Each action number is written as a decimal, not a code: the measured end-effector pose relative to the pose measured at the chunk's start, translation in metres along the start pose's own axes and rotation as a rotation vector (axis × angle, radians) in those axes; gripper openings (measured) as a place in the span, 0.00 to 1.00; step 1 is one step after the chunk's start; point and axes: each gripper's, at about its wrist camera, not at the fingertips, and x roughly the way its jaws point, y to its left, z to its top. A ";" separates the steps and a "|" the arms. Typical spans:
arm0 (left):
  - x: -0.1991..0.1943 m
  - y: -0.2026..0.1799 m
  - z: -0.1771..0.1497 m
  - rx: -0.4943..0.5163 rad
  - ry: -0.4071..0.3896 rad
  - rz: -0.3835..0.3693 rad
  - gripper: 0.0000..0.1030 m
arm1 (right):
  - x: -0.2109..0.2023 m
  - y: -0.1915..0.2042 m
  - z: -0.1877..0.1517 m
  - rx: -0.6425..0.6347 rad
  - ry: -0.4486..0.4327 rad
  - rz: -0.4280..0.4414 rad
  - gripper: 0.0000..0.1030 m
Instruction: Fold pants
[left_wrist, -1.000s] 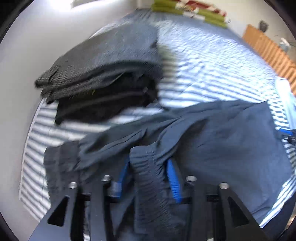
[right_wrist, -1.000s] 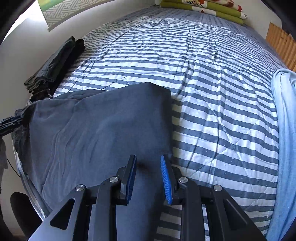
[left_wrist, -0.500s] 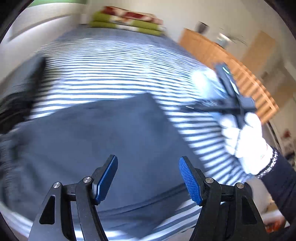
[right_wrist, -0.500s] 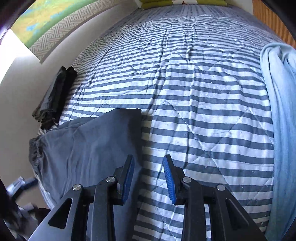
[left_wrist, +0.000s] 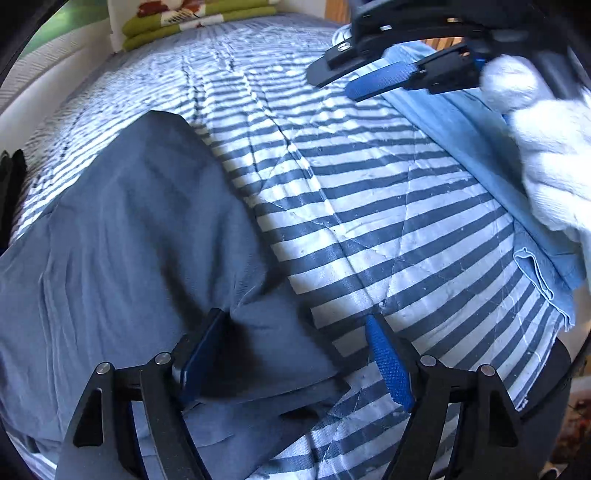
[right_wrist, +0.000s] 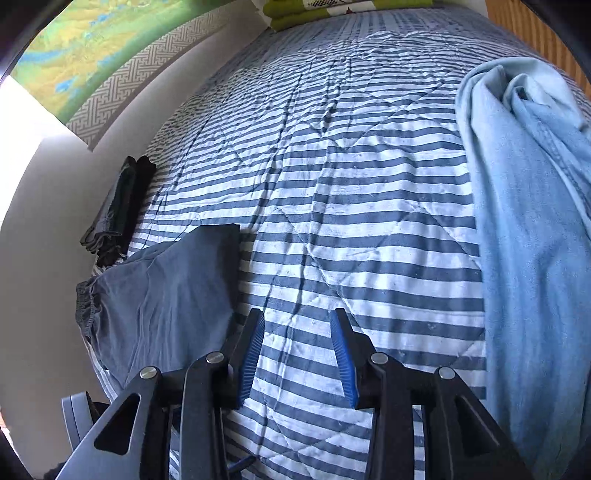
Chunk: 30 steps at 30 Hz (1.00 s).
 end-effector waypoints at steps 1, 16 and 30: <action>-0.001 0.001 -0.002 -0.010 -0.012 0.004 0.68 | 0.004 0.003 0.003 -0.006 0.005 0.017 0.33; -0.050 0.072 -0.030 -0.270 -0.090 -0.260 0.09 | 0.117 0.067 0.043 0.004 0.148 0.114 0.33; -0.099 0.104 -0.057 -0.367 -0.189 -0.419 0.07 | 0.066 0.094 0.046 0.040 0.029 0.089 0.02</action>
